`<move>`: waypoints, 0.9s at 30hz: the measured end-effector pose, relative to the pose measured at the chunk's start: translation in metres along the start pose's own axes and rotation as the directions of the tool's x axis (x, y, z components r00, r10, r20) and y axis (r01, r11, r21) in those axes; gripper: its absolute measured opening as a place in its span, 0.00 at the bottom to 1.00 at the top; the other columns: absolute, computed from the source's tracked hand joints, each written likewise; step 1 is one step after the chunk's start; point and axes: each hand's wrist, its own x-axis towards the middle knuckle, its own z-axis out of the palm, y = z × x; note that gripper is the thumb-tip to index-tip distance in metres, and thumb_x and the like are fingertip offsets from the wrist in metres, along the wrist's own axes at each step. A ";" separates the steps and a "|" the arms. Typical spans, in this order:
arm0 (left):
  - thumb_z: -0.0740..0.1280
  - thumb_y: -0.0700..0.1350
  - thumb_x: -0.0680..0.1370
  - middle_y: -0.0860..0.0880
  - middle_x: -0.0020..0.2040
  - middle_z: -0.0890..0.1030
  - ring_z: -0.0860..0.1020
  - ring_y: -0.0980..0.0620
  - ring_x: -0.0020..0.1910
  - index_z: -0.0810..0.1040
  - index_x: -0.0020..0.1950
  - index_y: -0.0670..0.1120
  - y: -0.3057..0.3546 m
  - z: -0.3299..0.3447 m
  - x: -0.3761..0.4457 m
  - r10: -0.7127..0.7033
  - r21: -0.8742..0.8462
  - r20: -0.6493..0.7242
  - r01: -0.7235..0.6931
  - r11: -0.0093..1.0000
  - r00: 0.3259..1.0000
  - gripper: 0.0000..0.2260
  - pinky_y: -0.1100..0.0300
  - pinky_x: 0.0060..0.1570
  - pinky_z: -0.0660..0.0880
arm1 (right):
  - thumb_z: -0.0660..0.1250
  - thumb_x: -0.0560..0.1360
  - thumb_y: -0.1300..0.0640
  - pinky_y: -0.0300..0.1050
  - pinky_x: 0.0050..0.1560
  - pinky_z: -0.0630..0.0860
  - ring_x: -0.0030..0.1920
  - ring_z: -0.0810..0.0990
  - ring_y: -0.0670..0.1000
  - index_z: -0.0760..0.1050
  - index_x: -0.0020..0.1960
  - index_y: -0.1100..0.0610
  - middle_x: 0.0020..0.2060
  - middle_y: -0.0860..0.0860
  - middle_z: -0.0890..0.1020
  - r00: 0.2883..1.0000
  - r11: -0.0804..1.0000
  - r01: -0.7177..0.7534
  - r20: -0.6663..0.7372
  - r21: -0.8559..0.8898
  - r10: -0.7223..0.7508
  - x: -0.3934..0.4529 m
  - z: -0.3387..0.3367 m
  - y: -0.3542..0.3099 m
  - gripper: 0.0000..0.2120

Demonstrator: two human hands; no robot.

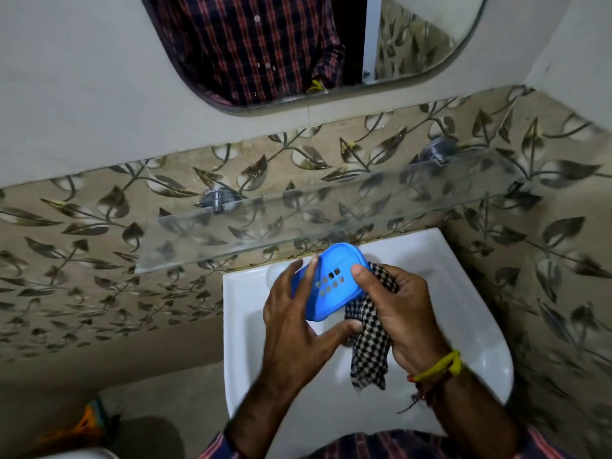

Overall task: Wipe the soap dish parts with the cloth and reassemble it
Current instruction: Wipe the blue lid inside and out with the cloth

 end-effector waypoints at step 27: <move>0.53 0.57 0.82 0.48 0.66 0.81 0.81 0.49 0.62 0.65 0.77 0.55 0.037 -0.012 0.007 -0.163 -0.857 0.448 0.474 0.203 0.879 0.23 0.55 0.52 0.80 | 0.69 0.68 0.58 0.51 0.44 0.78 0.46 0.79 0.57 0.81 0.50 0.55 0.44 0.51 0.80 0.702 0.159 0.593 0.410 -0.789 -0.583 -0.014 0.026 -0.036 0.10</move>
